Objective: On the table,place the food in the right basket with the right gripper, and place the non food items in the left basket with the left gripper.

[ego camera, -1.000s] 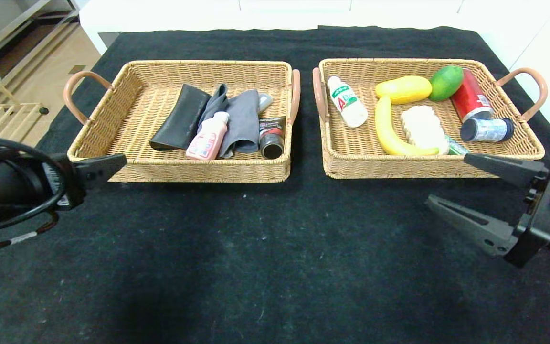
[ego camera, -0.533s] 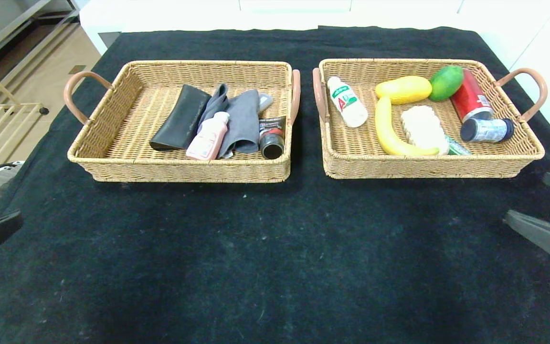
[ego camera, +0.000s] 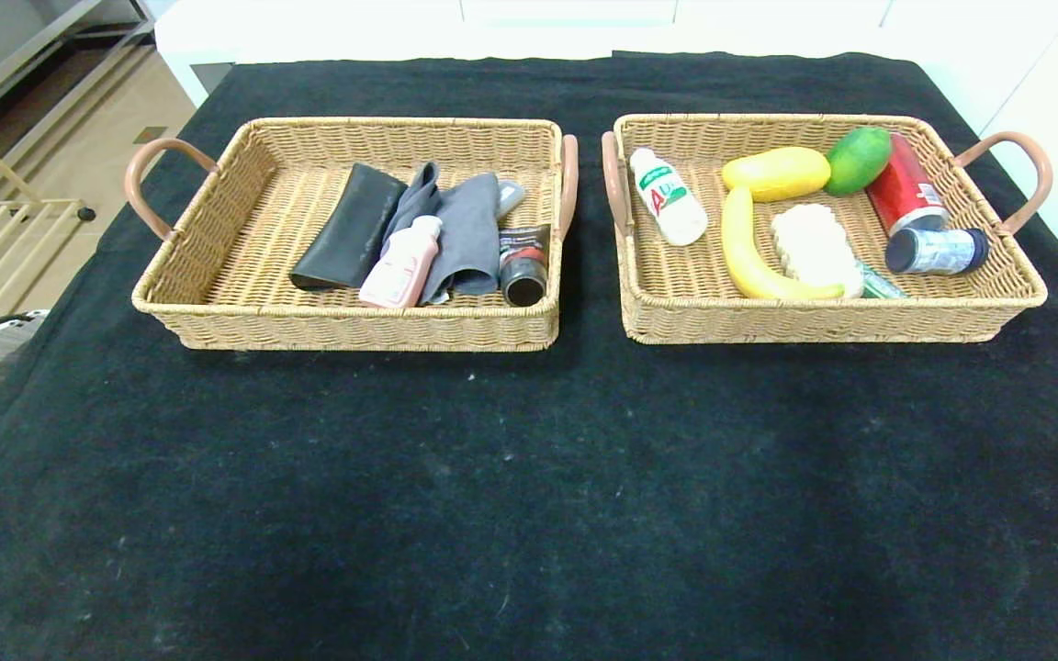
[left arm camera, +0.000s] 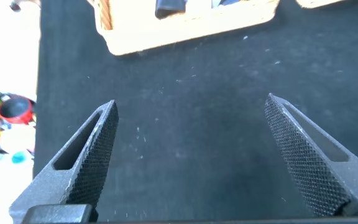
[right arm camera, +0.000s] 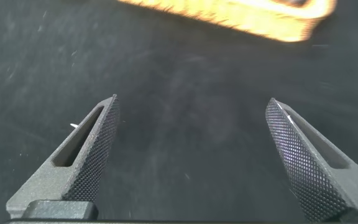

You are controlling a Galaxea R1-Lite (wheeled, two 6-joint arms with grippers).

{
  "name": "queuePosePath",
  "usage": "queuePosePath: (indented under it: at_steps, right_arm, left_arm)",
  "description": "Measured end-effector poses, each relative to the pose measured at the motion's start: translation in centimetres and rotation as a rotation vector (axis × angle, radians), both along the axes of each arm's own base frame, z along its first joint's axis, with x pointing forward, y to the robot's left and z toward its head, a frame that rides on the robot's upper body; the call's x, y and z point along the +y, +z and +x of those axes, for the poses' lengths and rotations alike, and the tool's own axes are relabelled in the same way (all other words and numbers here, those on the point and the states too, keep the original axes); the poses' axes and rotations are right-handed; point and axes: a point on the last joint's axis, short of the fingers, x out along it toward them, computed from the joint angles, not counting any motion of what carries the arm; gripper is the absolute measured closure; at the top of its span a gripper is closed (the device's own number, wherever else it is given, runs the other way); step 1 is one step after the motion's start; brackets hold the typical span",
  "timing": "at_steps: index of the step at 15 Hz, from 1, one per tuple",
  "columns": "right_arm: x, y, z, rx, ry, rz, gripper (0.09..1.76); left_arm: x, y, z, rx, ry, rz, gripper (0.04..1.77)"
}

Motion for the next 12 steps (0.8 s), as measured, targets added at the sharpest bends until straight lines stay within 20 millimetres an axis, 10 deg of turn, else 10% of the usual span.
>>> queuePosePath:
  at_steps: [7,12]
  right_arm:
    - [0.3,-1.0,-6.4,-0.111,-0.083,0.004,0.14]
    - [0.3,-4.5,-7.7,-0.110,-0.091,0.003,0.14]
  left_arm:
    - [0.6,0.0,-4.1,-0.066,0.004,-0.015,0.10]
    - [0.3,-4.3,-4.5,-0.041,-0.018,-0.009,0.10]
